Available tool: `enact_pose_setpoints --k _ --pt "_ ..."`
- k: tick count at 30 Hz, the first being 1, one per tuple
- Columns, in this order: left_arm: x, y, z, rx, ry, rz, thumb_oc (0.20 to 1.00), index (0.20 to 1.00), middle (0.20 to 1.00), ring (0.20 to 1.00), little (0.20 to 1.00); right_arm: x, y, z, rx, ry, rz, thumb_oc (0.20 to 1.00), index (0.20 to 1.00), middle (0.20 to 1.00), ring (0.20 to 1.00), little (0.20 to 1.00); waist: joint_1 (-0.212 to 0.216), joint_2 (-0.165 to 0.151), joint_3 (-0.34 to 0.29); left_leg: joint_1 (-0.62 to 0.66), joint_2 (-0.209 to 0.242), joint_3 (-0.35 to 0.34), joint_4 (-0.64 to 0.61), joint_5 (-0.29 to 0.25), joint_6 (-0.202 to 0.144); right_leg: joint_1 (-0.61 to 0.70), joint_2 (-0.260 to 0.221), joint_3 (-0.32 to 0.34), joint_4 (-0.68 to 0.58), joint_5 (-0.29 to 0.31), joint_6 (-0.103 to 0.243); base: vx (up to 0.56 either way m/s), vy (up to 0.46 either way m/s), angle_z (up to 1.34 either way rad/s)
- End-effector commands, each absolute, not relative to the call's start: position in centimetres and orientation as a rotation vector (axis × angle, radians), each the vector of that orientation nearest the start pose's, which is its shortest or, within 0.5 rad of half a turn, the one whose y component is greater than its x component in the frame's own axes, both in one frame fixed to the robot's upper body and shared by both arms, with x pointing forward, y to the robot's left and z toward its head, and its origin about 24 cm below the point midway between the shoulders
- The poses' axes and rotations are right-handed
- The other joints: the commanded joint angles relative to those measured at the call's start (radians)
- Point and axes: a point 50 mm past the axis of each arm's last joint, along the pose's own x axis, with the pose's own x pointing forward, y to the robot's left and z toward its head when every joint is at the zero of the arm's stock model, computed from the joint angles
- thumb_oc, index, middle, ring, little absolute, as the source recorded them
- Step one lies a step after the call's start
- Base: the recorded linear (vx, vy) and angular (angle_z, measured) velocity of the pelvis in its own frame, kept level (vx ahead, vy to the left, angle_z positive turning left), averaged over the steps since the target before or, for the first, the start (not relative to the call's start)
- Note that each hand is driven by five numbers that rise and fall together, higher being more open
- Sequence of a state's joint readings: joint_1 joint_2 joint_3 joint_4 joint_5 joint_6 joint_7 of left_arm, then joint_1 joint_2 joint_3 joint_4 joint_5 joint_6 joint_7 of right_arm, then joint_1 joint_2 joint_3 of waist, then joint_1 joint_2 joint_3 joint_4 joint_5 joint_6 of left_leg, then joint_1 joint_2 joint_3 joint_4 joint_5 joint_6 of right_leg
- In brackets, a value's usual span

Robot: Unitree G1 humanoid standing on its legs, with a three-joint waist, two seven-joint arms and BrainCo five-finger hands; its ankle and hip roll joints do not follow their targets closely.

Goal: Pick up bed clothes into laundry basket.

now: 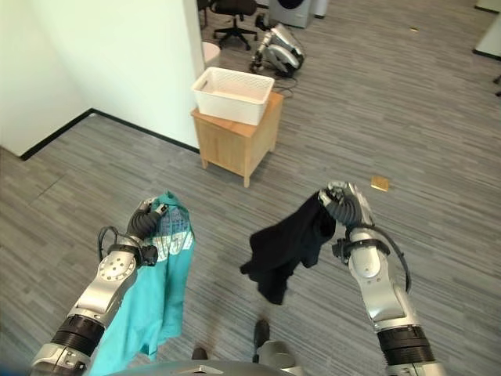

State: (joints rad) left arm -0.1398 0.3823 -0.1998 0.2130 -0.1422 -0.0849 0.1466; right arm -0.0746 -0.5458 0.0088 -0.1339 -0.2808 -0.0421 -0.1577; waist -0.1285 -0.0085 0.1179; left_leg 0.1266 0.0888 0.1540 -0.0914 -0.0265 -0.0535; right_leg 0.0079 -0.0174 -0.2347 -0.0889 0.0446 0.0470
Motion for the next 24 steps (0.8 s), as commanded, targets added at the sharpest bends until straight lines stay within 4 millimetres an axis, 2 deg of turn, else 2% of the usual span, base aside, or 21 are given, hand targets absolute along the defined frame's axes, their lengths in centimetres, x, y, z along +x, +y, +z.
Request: enact_pose_setpoints --k 1,2,3,4,5,6,7,9,10,11,12,13,14,16,17,18,19,21,22,24 --pt "29.6 17.9 9.4 0.308 -0.261 -0.057 0.2 0.2 0.2 0.2 0.2 26.2 -20.7 20.4 -0.742 -0.716 -0.098 0.2 0.2 0.2 0.2 0.2 0.047 -0.034 -0.031 -0.026 0.089 -0.027 0.461 0.074 -0.083 -0.033 -0.027 0.031 0.07 0.009 0.017 0.27 -0.281 -0.15" --pt "30.0 17.9 10.0 0.307 -0.281 -0.052 0.2 0.2 0.2 0.2 0.2 26.2 -20.1 21.4 -0.732 -0.765 -0.078 0.2 0.2 0.2 0.2 0.2 0.069 -0.055 -0.016 -0.107 0.087 -0.061 0.621 0.134 -0.086 -0.005 -0.026 0.036 0.056 0.006 -0.004 0.27 -0.309 -0.46" --pt "30.3 18.0 10.7 0.317 -0.306 -0.037 0.2 0.2 0.2 0.2 0.2 26.4 -19.4 22.4 -0.728 -0.808 -0.046 0.2 0.2 0.2 0.2 0.2 0.087 -0.073 -0.005 -0.16 0.067 -0.086 0.732 0.134 -0.073 0.021 -0.028 0.053 0.042 0.0 -0.019 0.3 -0.233 -0.6" --pt "30.8 18.0 11.3 0.332 -0.323 -0.021 0.2 0.2 0.2 0.2 0.2 26.7 -18.7 23.5 -0.748 -0.85 -0.028 0.2 0.2 0.2 0.2 0.2 0.116 -0.094 0.008 -0.229 0.033 -0.105 0.817 0.106 -0.061 0.057 -0.033 0.078 0.032 -0.012 -0.028 0.31 -0.149 -0.78" --pt "31.8 18.4 13.0 0.345 -0.371 0.013 0.2 0.2 0.2 0.2 0.2 27.2 -18.1 24.9 -0.772 -0.888 -0.021 0.2 0.2 0.2 0.2 0.2 0.137 -0.106 0.024 -0.305 0.001 -0.105 0.844 0.076 -0.046 0.078 -0.037 0.108 0.023 -0.019 -0.026 0.43 -0.045 -0.73" --pt "33.0 19.3 15.8 0.373 -0.447 0.082 0.2 0.2 0.2 0.2 0.2 27.8 -17.2 26.6 -0.787 -0.946 -0.015 0.2 0.2 0.2 0.2 0.2 0.176 -0.094 0.03 -0.381 -0.034 -0.092 0.773 0.038 -0.033 0.124 -0.021 0.156 0.014 -0.053 -0.018 0.31 0.016 -0.9" --pt "33.1 19.3 16.0 0.372 -0.452 0.085 0.2 0.2 0.2 0.2 0.2 27.8 -17.2 26.8 -0.787 -0.951 -0.016 0.2 0.2 0.2 0.2 0.2 0.177 -0.097 0.033 -0.381 -0.037 -0.087 0.765 0.047 -0.031 0.12 -0.026 0.159 0.014 -0.048 -0.017 0.34 0.073 -0.9" --pt "33.8 19.7 18.1 0.37 -0.51 0.123 0.2 0.2 0.2 0.2 0.2 28.5 -17.2 27.2 -0.801 -0.947 -0.036 0.2 0.2 0.2 0.2 0.2 0.192 -0.072 0.021 -0.384 -0.035 -0.063 0.568 0.042 -0.014 0.141 -0.014 0.179 0.007 -0.072 -0.003 0.34 0.111 -0.73" --pt "34.0 19.6 18.6 0.365 -0.523 0.128 0.2 0.2 0.2 0.2 0.2 29.0 -17.7 27.2 -0.819 -0.927 -0.062 0.2 0.2 0.2 0.2 0.2 0.202 -0.055 0.014 -0.374 -0.03 -0.024 0.394 0.08 -0.012 0.166 -0.013 0.185 0.003 -0.094 0.008 0.53 0.157 -0.35" --pt "33.9 19.7 19.0 0.375 -0.54 0.126 0.2 0.2 0.2 0.2 0.2 29.2 -18.1 27.3 -0.835 -0.918 -0.086 0.2 0.2 0.2 0.2 0.2 0.215 -0.035 0.006 -0.373 -0.024 -0.001 0.252 0.144 -0.022 0.194 -0.002 0.194 0.002 -0.121 0.015 0.56 0.141 -0.18" --pt "33.6 19.4 19.0 0.374 -0.554 0.116 0.2 0.2 0.2 0.2 0.2 29.6 -18.6 27.2 -0.849 -0.899 -0.108 0.2 0.2 0.2 0.2 0.2 0.229 -0.026 0.005 -0.38 -0.022 0.02 0.16 0.191 -0.028 0.222 -0.003 0.198 0.002 -0.138 0.019 0.52 0.102 -0.14" --pt "33.4 19.0 18.9 0.367 -0.561 0.101 0.2 0.2 0.2 0.2 0.2 29.8 -18.9 27.0 -0.86 -0.883 -0.127 0.2 0.2 0.2 0.2 0.2 0.242 -0.023 0.005 -0.394 -0.024 0.033 0.1 0.213 -0.029 0.249 -0.007 0.2 0.002 -0.152 0.024 0.51 0.049 -0.11" --pt "33.1 18.7 18.8 0.365 -0.566 0.081 0.2 0.2 0.2 0.2 0.2 30.1 -19.1 26.7 -0.865 -0.865 -0.13 0.2 0.2 0.2 0.2 0.2 0.263 -0.025 0.003 -0.407 -0.038 0.013 0.088 0.229 -0.026 0.282 -0.005 0.219 0.002 -0.169 0.023 0.5 0.036 -0.21" --pt "32.4 18.5 18.4 0.361 -0.565 0.059 0.2 0.2 0.2 0.2 0.2 30.4 -19.2 25.8 -0.872 -0.822 -0.123 0.2 0.2 0.2 0.2 0.2 0.285 -0.012 -0.017 -0.374 -0.06 -0.036 0.056 0.249 0.0 0.293 0.005 0.245 0.039 -0.184 0.02 0.48 0.049 -0.37" --pt "32.2 18.1 18.1 0.363 -0.562 0.036 0.2 0.2 0.2 0.2 0.2 30.7 -19.6 25.0 -0.886 -0.784 -0.136 0.2 0.2 0.2 0.2 0.2 0.296 -0.022 -0.025 -0.363 -0.075 -0.053 0.065 0.25 0.013 0.299 0.008 0.256 0.099 -0.177 0.029 0.5 0.019 -0.72" --pt "32.0 17.1 17.7 0.347 -0.557 -0.004 0.2 0.2 0.2 0.2 0.2 30.8 -20.1 24.0 -0.888 -0.742 -0.149 0.2 0.2 0.2 0.2 0.2 0.303 -0.051 -0.029 -0.332 -0.104 -0.052 0.063 0.225 0.04 0.281 0.002 0.252 0.209 -0.15 0.061 0.47 -0.002 -0.8" --pt "31.9 16.3 17.1 0.309 -0.54 -0.027 0.2 0.2 0.2 0.2 0.2 31.2 -20.4 23.0 -0.891 -0.695 -0.16 0.2 0.2 0.2 0.2 0.2 0.295 -0.056 -0.024 -0.299 -0.113 -0.049 0.064 0.202 0.059 0.23 -0.002 0.246 0.328 -0.079 0.106 0.44 0.021 -0.59" --pt "31.4 15.2 16.1 0.278 -0.518 -0.07 0.2 0.2 0.2 0.2 0.2 31.7 -20.9 22.4 -0.876 -0.662 -0.187 0.2 0.2 0.2 0.2 0.2 0.278 -0.031 -0.015 -0.237 -0.098 -0.055 0.059 0.179 0.081 0.122 -0.002 0.225 0.54 0.063 0.176 0.42 0.056 -0.1" --pt "31.1 14.9 15.7 0.277 -0.511 -0.086 0.2 0.2 0.2 0.2 0.2 31.7 -21.0 22.3 -0.871 -0.661 -0.199 0.2 0.2 0.2 0.2 0.2 0.263 -0.016 -0.012 -0.193 -0.084 -0.057 0.045 0.158 0.087 0.069 -0.02 0.187 0.615 0.075 0.186 0.43 0.07 0.11" --pt "30.6 14.3 14.8 0.27 -0.488 -0.123 0.2 0.2 0.2 0.2 0.2 31.5 -21.3 22.5 -0.868 -0.667 -0.218 0.2 0.2 0.2 0.2 0.2 0.234 0.004 -0.005 -0.126 -0.072 -0.067 0.026 0.123 0.091 -0.02 -0.046 0.133 0.658 0.048 0.166 0.49 0.072 0.12"
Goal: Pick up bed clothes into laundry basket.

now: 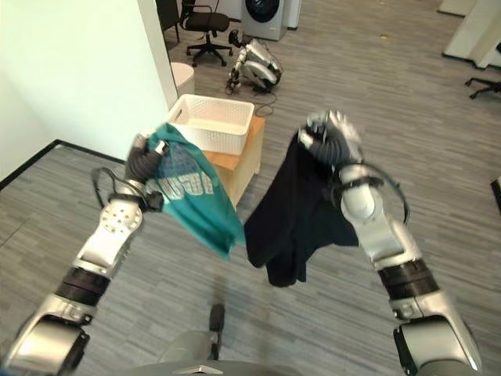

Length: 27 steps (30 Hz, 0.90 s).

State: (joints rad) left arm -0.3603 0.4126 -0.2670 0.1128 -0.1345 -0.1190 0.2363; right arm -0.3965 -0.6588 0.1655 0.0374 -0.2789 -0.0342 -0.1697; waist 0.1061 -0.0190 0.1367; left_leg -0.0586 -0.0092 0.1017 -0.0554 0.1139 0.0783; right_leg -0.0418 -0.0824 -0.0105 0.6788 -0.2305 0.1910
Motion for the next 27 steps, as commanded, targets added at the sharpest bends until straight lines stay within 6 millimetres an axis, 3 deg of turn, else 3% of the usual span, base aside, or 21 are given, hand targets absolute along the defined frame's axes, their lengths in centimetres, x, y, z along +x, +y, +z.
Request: enact_pose_setpoints --k 1,3,5,8,9,10,11,12,13,14,16,17,19,21,22,23,24,25,27 --pt "30.5 14.0 14.5 0.267 -0.478 -0.137 0.2 0.2 0.2 0.2 0.2 31.5 -21.5 22.4 -0.854 -0.664 -0.222 0.2 0.2 0.2 0.2 0.2 -0.027 0.016 -0.021 0.091 0.024 -0.035 -0.015 -0.042 -0.046 -0.019 0.01 -0.124 -0.122 0.288 0.002 0.52 0.001 0.26" --pt "30.4 13.7 14.1 0.263 -0.466 -0.152 0.2 0.2 0.2 0.2 0.2 31.4 -21.7 22.6 -0.832 -0.667 -0.229 0.2 0.2 0.2 0.2 0.2 -0.056 0.007 -0.019 0.127 0.019 -0.052 -0.021 -0.065 -0.057 -0.07 0.001 -0.143 -0.235 0.253 -0.022 0.48 -0.107 0.29" --pt "30.4 13.4 14.0 0.252 -0.462 -0.161 0.2 0.2 0.2 0.2 0.2 31.4 -21.9 23.3 -0.831 -0.689 -0.253 0.2 0.2 0.2 0.2 0.2 -0.085 -0.008 -0.024 0.177 0.023 -0.09 -0.029 -0.118 -0.082 -0.084 -0.002 -0.162 -0.478 0.228 -0.052 0.55 -0.203 0.52" --pt "31.0 13.4 14.8 0.248 -0.488 -0.145 0.2 0.2 0.2 0.2 0.2 31.3 -22.5 25.8 -0.884 -0.757 -0.328 0.2 0.2 0.2 0.2 0.2 -0.117 -0.018 -0.025 0.243 0.051 -0.129 -0.024 -0.186 -0.113 -0.133 -0.016 -0.121 -0.659 0.311 -0.038 0.48 -0.188 0.74" --pt "30.9 13.5 15.1 0.239 -0.503 -0.145 0.2 0.2 0.2 0.2 0.2 30.8 -22.5 27.4 -0.914 -0.814 -0.347 0.2 0.2 0.2 0.2 0.2 -0.115 -0.029 -0.041 0.276 0.055 -0.146 -0.014 -0.233 -0.118 -0.123 -0.023 -0.108 -0.683 0.308 -0.036 0.52 -0.201 0.9" --pt "30.5 13.4 14.2 0.215 -0.475 -0.145 0.2 0.2 0.2 0.2 0.2 30.7 -21.5 29.6 -0.926 -0.892 -0.359 0.2 0.2 0.2 0.2 0.2 -0.117 -0.033 -0.042 0.262 0.058 -0.163 0.134 -0.217 -0.148 -0.079 -0.022 -0.092 -0.697 0.338 -0.061 0.39 -0.134 0.78" --pt "30.5 13.4 14.2 0.215 -0.475 -0.143 0.2 0.2 0.2 0.2 0.2 30.8 -21.5 29.6 -0.925 -0.893 -0.358 0.2 0.2 0.2 0.2 0.2 -0.121 -0.032 -0.044 0.259 0.058 -0.165 0.138 -0.221 -0.147 -0.078 -0.022 -0.094 -0.7 0.337 -0.059 0.3 -0.135 0.7" --pt "30.3 13.6 13.8 0.189 -0.458 -0.144 0.2 0.2 0.2 0.2 0.2 30.6 -21.1 31.1 -0.933 -0.946 -0.362 0.2 0.2 0.2 0.2 0.2 -0.108 -0.037 -0.045 0.222 0.058 -0.159 0.267 -0.168 -0.162 -0.039 -0.014 -0.098 -0.706 0.337 -0.079 0.21 -0.212 0.6" --pt "29.9 13.7 13.5 0.17 -0.449 -0.152 0.2 0.2 0.2 0.2 0.2 30.0 -19.9 34.7 -0.939 -1.065 -0.373 0.2 0.2 0.2 0.2 0.2 -0.066 -0.081 -0.01 0.052 0.029 -0.168 0.585 -0.053 -0.189 0.033 -0.027 -0.1 -0.734 0.335 -0.12 0.21 -0.21 0.53" --pt "30.0 13.8 13.6 0.169 -0.451 -0.149 0.2 0.2 0.2 0.2 0.2 30.1 -19.9 34.8 -0.938 -1.068 -0.372 0.2 0.2 0.2 0.2 0.2 -0.074 -0.076 -0.014 0.04 0.031 -0.174 0.598 -0.061 -0.189 0.031 -0.024 -0.105 -0.739 0.334 -0.119 0.19 -0.241 0.16" --pt "29.6 14.0 13.0 0.162 -0.434 -0.151 0.2 0.2 0.2 0.2 0.2 29.5 -18.2 37.4 -0.982 -1.159 -0.357 0.2 0.2 0.2 0.2 0.2 -0.021 -0.112 0.009 -0.07 0.029 -0.131 0.74 -0.074 -0.177 0.099 -0.031 -0.106 -0.756 0.303 -0.133 0.27 -0.145 -0.16" --pt "29.5 13.8 12.6 0.148 -0.418 -0.16 0.2 0.2 0.2 0.2 0.2 29.2 -17.5 39.4 -1.038 -1.2 -0.38 0.2 0.2 0.2 0.2 0.2 0.003 -0.124 0.014 -0.145 0.077 -0.066 0.673 -0.078 -0.175 0.135 -0.034 -0.12 -0.764 0.282 -0.127 0.39 -0.041 -0.12" --pt "29.4 13.7 12.1 0.133 -0.395 -0.166 0.2 0.2 0.2 0.2 0.2 29.4 -17.0 40.5 -1.078 -1.211 -0.383 0.2 0.2 0.2 0.2 0.2 0.019 -0.115 0.0 -0.142 0.103 -0.009 0.471 -0.104 -0.158 0.156 -0.021 -0.117 -0.765 0.248 -0.113 0.39 0.082 0.11" --pt "29.1 13.9 11.2 0.128 -0.361 -0.165 0.2 0.2 0.2 0.2 0.2 29.4 -16.8 41.8 -1.109 -1.228 -0.406 0.2 0.2 0.2 0.2 0.2 0.032 -0.092 -0.022 -0.126 0.094 0.037 0.237 -0.051 -0.153 0.194 0.004 -0.114 -0.766 0.203 -0.102 0.33 0.125 -0.06" --pt "29.1 13.9 11.2 0.122 -0.362 -0.163 0.2 0.2 0.2 0.2 0.2 29.5 -16.6 41.9 -1.112 -1.231 -0.401 0.2 0.2 0.2 0.2 0.2 0.031 -0.092 -0.021 -0.105 0.087 0.042 0.198 -0.032 -0.154 0.196 -0.001 -0.113 -0.765 0.2 -0.102 0.33 0.094 -0.16" --pt "29.0 13.6 10.5 0.113 -0.331 -0.168 0.2 0.2 0.2 0.2 0.2 29.2 -16.7 42.8 -1.085 -1.25 -0.419 0.2 0.2 0.2 0.2 0.2 0.03 -0.084 -0.029 -0.112 0.118 0.117 0.141 0.004 -0.153 0.23 0.013 -0.134 -0.759 0.164 -0.107 0.2 0.039 -0.06" --pt "29.0 13.6 10.5 0.109 -0.332 -0.167 0.2 0.2 0.2 0.2 0.2 29.3 -16.6 42.9 -1.087 -1.253 -0.416 0.2 0.2 0.2 0.2 0.2 0.03 -0.082 -0.028 -0.104 0.116 0.119 0.127 0.011 -0.154 0.231 0.012 -0.134 -0.759 0.163 -0.107 0.4 0.131 0.12" --pt "28.5 13.6 9.2 0.093 -0.272 -0.167 0.2 0.2 0.2 0.2 0.2 29.8 -17.0 42.2 -1.072 -1.227 -0.421 0.2 0.2 0.2 0.2 0.2 0.039 -0.081 -0.039 -0.058 0.091 0.123 0.075 0.002 -0.122 0.227 0.021 -0.154 -0.641 0.142 -0.098 0.28 0.11 0.3" --pt "28.2 13.6 8.5 0.109 -0.244 -0.188 0.2 0.2 0.2 0.2 0.2 30.0 -17.0 42.0 -1.076 -1.21 -0.421 0.2 0.2 0.2 0.2 0.2 0.04 -0.081 -0.039 -0.003 0.076 0.113 0.034 -0.005 -0.106 0.169 0.022 -0.168 -0.488 0.172 -0.051 0.28 0.1 0.24"
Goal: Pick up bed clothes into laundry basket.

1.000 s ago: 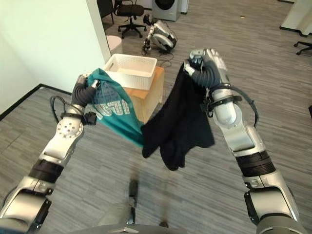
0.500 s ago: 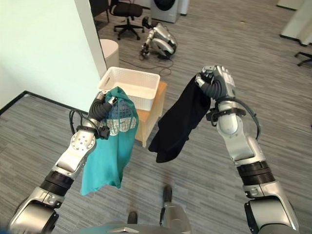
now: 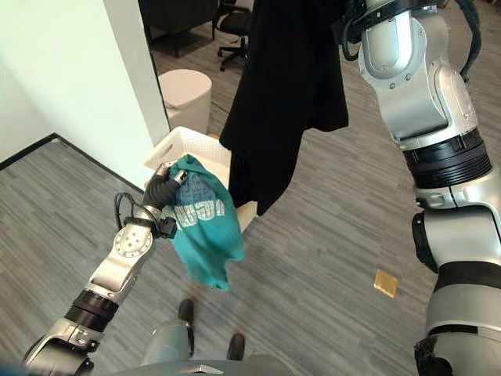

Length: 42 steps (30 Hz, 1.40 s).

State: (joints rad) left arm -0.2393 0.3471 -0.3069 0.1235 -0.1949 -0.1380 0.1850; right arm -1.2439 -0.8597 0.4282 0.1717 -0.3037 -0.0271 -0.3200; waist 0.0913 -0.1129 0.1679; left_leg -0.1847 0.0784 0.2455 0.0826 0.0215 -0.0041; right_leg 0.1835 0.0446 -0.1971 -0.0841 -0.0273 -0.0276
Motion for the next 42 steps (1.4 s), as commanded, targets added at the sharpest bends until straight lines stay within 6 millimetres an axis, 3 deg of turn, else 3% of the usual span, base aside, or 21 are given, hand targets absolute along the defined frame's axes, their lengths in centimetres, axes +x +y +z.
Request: enact_pose_setpoints --k 1,2,3,4,8,11,14,22,26,33,37,42 --pt "28.0 13.7 8.0 0.112 -0.221 -0.186 0.2 0.2 0.2 0.2 0.2 30.2 -17.2 41.8 -1.06 -1.197 -0.424 0.2 0.2 0.2 0.2 0.2 0.043 0.015 -0.062 0.149 -0.018 -0.043 -0.117 0.083 -0.014 -0.099 -0.116 0.025 0.361 0.007 0.196 0.13 0.048 -0.06" --pt "28.0 13.7 7.9 0.114 -0.219 -0.185 0.2 0.2 0.2 0.2 0.2 30.2 -17.2 41.7 -1.058 -1.195 -0.423 0.2 0.2 0.2 0.2 0.2 0.042 0.012 -0.064 0.15 -0.022 -0.043 -0.122 0.086 -0.011 -0.11 -0.121 0.027 0.381 0.001 0.201 0.15 0.048 -0.03" --pt "27.8 14.1 7.3 0.139 -0.195 -0.175 0.2 0.2 0.2 0.2 0.2 30.3 -17.8 41.2 -1.027 -1.176 -0.439 0.2 0.2 0.2 0.2 0.2 0.025 0.026 -0.05 0.191 -0.019 -0.076 -0.15 0.078 -0.002 -0.192 -0.122 0.064 0.504 0.046 0.22 0.14 0.022 0.26" --pt "27.5 14.5 7.0 0.148 -0.183 -0.171 0.2 0.2 0.2 0.2 0.2 30.4 -18.4 41.1 -1.039 -1.16 -0.459 0.2 0.2 0.2 0.2 0.2 0.023 0.024 -0.048 0.197 -0.021 -0.088 -0.154 0.072 -0.003 -0.209 -0.128 0.076 0.51 0.043 0.218 0.21 -0.016 0.55" --pt "26.4 15.7 5.6 0.136 -0.125 -0.154 0.2 0.2 0.2 0.2 0.2 31.1 -21.6 40.5 -1.072 -1.048 -0.547 0.2 0.2 0.2 0.2 0.2 0.02 0.008 -0.05 0.208 -0.035 -0.15 -0.166 0.048 -0.014 -0.23 -0.135 0.135 0.321 0.0 0.177 0.16 -0.105 0.73" --pt "25.7 17.1 4.7 0.119 -0.081 -0.115 0.2 0.2 0.2 0.2 0.2 31.0 -23.5 40.3 -1.135 -0.985 -0.587 0.2 0.2 0.2 0.2 0.2 0.02 -0.009 -0.055 0.223 -0.034 -0.189 -0.167 0.019 -0.024 -0.219 -0.151 0.176 0.176 0.032 0.184 0.15 -0.148 0.9" --pt "24.3 18.1 3.1 0.09 -0.012 -0.084 0.2 0.2 0.2 0.2 0.2 31.8 -24.4 38.9 -1.186 -0.904 -0.576 0.2 0.2 0.2 0.2 0.2 0.04 -0.027 -0.083 0.235 -0.042 -0.198 -0.169 0.002 -0.025 -0.167 -0.171 0.159 0.116 0.059 0.188 0.15 -0.081 0.61" --pt "22.7 19.5 1.6 0.046 0.058 -0.011 0.2 0.2 0.2 0.2 0.2 33.3 -25.3 37.7 -1.164 -0.808 -0.588 0.2 0.2 0.2 0.2 0.2 0.082 -0.029 -0.098 0.229 -0.04 -0.219 -0.17 0.002 -0.038 -0.115 -0.175 0.103 0.059 0.061 0.185 0.09 -0.029 0.1" --pt "22.6 19.8 1.1 0.058 0.083 -0.001 0.2 0.2 0.2 0.2 0.2 33.5 -24.3 39.0 -1.132 -0.847 -0.587 0.2 0.2 0.2 0.2 0.2 0.105 -0.038 -0.096 0.214 -0.038 -0.235 -0.17 0.008 -0.047 -0.103 -0.173 0.078 0.037 0.06 0.182 0.06 -0.012 0.09" --pt "22.6 20.1 0.9 0.06 0.097 0.019 0.2 0.2 0.2 0.2 0.2 32.1 -22.5 43.7 -1.137 -0.98 -0.661 0.2 0.2 0.2 0.2 0.2 0.138 -0.06 -0.097 0.189 -0.039 -0.272 -0.17 0.012 -0.058 -0.088 -0.172 0.047 0.023 0.057 0.182 0.04 -0.007 0.21" --pt "22.8 20.8 1.0 0.073 0.094 0.043 0.2 0.2 0.2 0.2 0.2 31.2 -22.4 45.7 -1.253 -0.999 -0.758 0.2 0.2 0.2 0.2 0.2 0.148 -0.066 -0.1 0.187 -0.043 -0.292 -0.17 0.009 -0.057 -0.087 -0.171 0.036 0.036 0.047 0.182 0.04 -0.006 0.24" --pt "22.8 21.8 1.2 0.086 0.089 0.085 0.2 0.2 0.2 0.2 0.2 31.4 -23.0 46.3 -1.327 -0.934 -0.815 0.2 0.2 0.2 0.2 0.2 0.146 -0.066 -0.106 0.193 -0.046 -0.301 -0.17 0.006 -0.054 -0.082 -0.173 0.029 0.043 0.043 0.179 0.04 0.003 0.08"
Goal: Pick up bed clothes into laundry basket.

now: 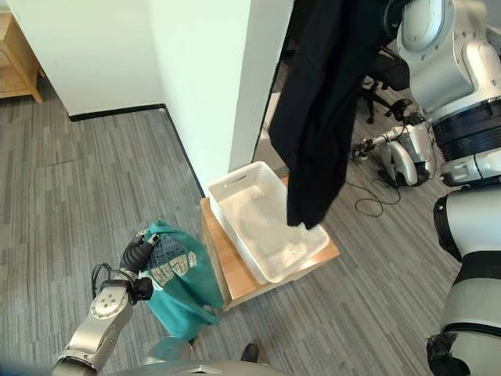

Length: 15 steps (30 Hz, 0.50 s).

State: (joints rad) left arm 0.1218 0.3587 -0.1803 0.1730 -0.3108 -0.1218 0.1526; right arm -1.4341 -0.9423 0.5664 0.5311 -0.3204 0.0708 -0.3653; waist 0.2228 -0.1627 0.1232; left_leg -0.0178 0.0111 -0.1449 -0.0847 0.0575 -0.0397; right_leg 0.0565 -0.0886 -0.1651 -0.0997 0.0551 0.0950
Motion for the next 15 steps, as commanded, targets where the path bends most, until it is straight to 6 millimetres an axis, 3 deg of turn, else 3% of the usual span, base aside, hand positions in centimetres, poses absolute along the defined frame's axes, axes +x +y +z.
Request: enact_pose_setpoints --k 1,7,15 --pt "22.8 22.0 1.4 0.091 0.086 0.087 0.2 0.2 0.2 0.2 0.2 31.5 -23.1 46.4 -1.353 -0.91 -0.821 0.2 0.2 0.2 0.2 0.2 0.011 -0.015 -0.063 0.028 0.021 0.089 -0.003 -0.031 -0.019 0.046 -0.041 -0.003 0.06 -0.04 0.057 0.03 0.009 0.02" --pt "22.9 22.0 1.2 0.088 0.099 0.087 0.2 0.2 0.2 0.2 0.2 32.2 -23.7 46.1 -1.355 -0.844 -0.83 0.2 0.2 0.2 0.2 0.2 0.0 -0.003 -0.07 0.034 0.018 0.094 -0.003 -0.037 -0.016 0.05 -0.045 0.001 0.058 -0.042 0.056 0.0 0.0 0.0" --pt "22.8 21.4 0.9 0.069 0.114 0.07 0.2 0.2 0.2 0.2 0.2 33.7 -22.7 44.0 -1.306 -0.823 -0.743 0.2 0.2 0.2 0.2 0.2 -0.012 0.017 -0.071 0.046 0.019 0.109 -0.003 -0.043 -0.012 0.061 -0.049 0.016 0.048 -0.047 0.053 0.02 0.007 -0.04"
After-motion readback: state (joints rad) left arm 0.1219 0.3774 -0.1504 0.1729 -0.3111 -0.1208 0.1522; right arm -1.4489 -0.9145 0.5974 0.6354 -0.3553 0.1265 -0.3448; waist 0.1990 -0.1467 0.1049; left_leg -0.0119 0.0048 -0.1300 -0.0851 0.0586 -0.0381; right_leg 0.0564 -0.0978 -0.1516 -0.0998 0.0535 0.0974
